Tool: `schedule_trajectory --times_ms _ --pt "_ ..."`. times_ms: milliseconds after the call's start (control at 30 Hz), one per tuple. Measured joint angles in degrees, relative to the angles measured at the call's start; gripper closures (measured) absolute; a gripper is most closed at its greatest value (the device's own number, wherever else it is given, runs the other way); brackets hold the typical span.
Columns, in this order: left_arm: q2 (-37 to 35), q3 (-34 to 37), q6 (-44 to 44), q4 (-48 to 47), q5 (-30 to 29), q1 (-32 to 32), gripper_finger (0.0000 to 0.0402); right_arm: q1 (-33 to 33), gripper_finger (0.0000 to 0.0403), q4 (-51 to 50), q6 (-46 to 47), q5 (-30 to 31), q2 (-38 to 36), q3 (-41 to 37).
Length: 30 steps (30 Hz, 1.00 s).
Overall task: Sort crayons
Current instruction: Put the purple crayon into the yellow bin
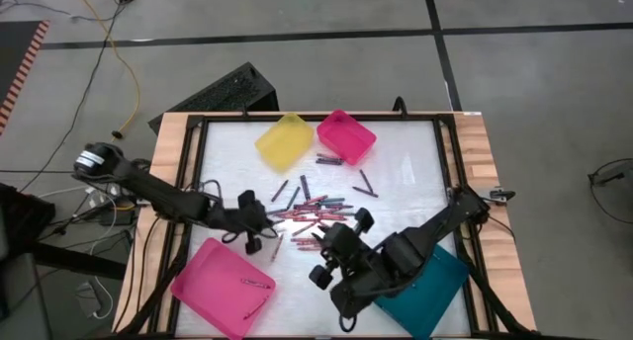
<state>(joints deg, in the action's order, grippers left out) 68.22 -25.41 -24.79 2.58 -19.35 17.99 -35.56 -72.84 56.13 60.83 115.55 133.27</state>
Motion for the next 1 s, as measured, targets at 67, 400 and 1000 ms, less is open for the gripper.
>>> schedule_trajectory --times_ms 67,400,1000 --pt "-4.2 0.0 1.1 1.2 -0.2 -0.7 0.0394 -0.5 0.0321 -0.5 2.5 2.3 0.0 0.0" --pt "-24.8 -0.1 10.1 16.9 -1.0 -4.5 0.0395 1.4 0.0321 6.2 -2.3 3.5 0.0 0.0" --pt "-38.4 -0.2 23.4 32.2 1.1 -5.9 0.0395 24.9 0.032 39.1 -42.5 -36.9 0.0 0.0"
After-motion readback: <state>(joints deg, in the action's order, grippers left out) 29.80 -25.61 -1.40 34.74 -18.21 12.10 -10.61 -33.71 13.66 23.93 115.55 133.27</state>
